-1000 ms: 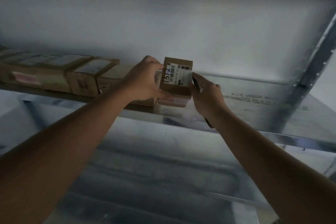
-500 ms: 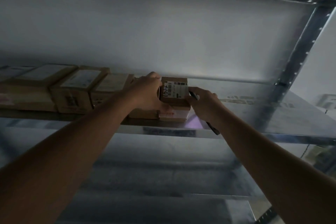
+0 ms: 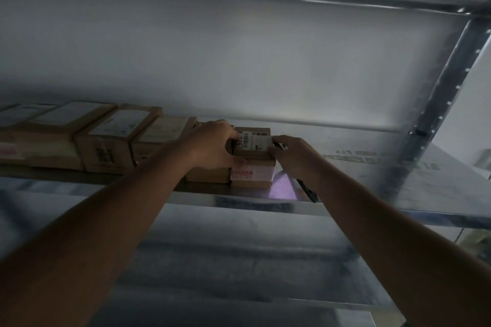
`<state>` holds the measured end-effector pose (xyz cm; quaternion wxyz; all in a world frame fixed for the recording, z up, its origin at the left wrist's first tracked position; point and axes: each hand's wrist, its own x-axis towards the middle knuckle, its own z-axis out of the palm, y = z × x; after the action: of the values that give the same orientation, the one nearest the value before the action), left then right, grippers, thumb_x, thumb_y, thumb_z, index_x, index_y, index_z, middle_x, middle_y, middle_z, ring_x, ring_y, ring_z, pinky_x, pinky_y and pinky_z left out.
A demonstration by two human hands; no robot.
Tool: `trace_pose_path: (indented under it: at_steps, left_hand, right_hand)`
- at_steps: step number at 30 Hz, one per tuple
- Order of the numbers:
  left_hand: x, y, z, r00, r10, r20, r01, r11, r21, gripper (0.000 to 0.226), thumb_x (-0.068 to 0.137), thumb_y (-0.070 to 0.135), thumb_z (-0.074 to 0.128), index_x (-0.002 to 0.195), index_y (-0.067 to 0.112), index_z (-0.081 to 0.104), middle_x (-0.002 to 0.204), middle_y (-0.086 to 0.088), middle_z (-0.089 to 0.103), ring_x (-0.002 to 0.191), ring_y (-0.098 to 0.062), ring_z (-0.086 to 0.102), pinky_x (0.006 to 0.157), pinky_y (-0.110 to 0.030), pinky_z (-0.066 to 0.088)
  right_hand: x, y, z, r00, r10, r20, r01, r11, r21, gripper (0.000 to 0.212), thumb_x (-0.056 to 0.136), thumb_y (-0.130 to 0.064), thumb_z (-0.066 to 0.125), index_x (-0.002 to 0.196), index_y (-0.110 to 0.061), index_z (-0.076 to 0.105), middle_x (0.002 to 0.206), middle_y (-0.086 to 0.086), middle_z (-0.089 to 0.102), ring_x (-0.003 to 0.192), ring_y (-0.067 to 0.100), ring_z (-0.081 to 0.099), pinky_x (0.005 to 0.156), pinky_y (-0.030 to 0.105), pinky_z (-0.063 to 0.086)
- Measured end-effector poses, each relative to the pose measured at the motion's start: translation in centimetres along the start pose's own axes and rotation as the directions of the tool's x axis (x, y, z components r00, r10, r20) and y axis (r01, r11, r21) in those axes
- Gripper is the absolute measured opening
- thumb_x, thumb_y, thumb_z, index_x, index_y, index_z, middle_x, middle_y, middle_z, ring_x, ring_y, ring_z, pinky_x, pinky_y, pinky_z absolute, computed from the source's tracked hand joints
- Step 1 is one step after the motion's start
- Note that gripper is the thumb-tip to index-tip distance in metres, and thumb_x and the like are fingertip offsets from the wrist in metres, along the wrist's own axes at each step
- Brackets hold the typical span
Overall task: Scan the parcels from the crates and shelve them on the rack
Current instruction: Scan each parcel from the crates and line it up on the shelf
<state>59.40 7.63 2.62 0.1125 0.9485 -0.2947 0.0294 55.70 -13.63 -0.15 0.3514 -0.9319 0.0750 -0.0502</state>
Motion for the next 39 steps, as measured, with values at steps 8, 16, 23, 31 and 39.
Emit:
trace_pose_path:
  at_steps: [8, 16, 23, 31, 39]
  left_hand:
    - [-0.5, 1.4, -0.2, 0.996, -0.075, 0.048, 0.07, 0.993, 0.098, 0.069, 0.093, 0.062, 0.069, 0.152, 0.027, 0.056, 0.153, -0.003, 0.049, 0.136, -0.026, 0.05, 0.112, -0.047, 0.044]
    - [-1.4, 2.9, 0.1, 0.995, -0.093, -0.032, 0.095, 0.991, 0.092, 0.075, 0.094, 0.065, 0.065, 0.156, 0.027, 0.05, 0.156, -0.002, 0.048, 0.14, -0.028, 0.05, 0.114, -0.046, 0.041]
    - [-1.6, 5.0, 1.3, 0.994, 0.007, -0.108, 0.001, 0.998, 0.066, 0.068, 0.102, 0.062, 0.053, 0.156, 0.021, 0.051, 0.162, -0.003, 0.042, 0.136, -0.028, 0.052, 0.106, -0.045, 0.048]
    - [-3.2, 8.7, 2.6, 0.951, 0.297, -0.081, -0.29, 0.953, 0.089, 0.068, 0.105, 0.059, 0.049, 0.162, 0.021, 0.042, 0.167, -0.007, 0.038, 0.151, -0.028, 0.039, 0.122, -0.041, 0.034]
    - [-8.0, 15.0, 4.8, 0.849, 0.528, 0.006, -0.528, 0.847, 0.056, 0.071, 0.1, 0.065, 0.039, 0.15, 0.017, 0.056, 0.15, -0.011, 0.055, 0.133, -0.036, 0.057, 0.108, -0.049, 0.049]
  right_hand:
    - [0.5, 0.4, 0.2, 1.0, -0.024, -0.001, 0.024, 1.0, 0.016, 0.039, 0.112, -0.035, 0.047, 0.149, -0.028, 0.058, 0.13, 0.005, 0.065, 0.103, 0.027, 0.064, 0.091, 0.044, 0.058]
    - [-0.5, 2.0, -0.4, 0.986, -0.141, -0.092, 0.125, 0.979, -0.161, 0.052, 0.115, -0.03, 0.036, 0.164, -0.043, 0.027, 0.146, 0.013, 0.062, 0.11, 0.035, 0.063, 0.086, 0.044, 0.045]
    - [-4.3, 3.4, -2.1, 0.969, -0.164, -0.187, 0.073, 0.906, -0.417, 0.046, 0.111, -0.043, 0.031, 0.157, -0.046, 0.032, 0.133, 0.018, 0.067, 0.117, 0.043, 0.061, 0.087, 0.051, 0.042]
    - [-14.4, 3.8, -3.0, 0.945, -0.019, -0.327, -0.162, 0.84, -0.518, 0.042, 0.113, -0.042, 0.037, 0.154, -0.046, 0.037, 0.138, 0.02, 0.058, 0.121, 0.044, 0.048, 0.093, 0.052, 0.047]
    - [-26.5, 6.9, -2.3, 0.857, 0.111, -0.503, -0.391, 0.776, -0.495, 0.044, 0.111, -0.044, 0.038, 0.155, -0.05, 0.033, 0.137, 0.022, 0.058, 0.12, 0.045, 0.052, 0.097, 0.055, 0.049]
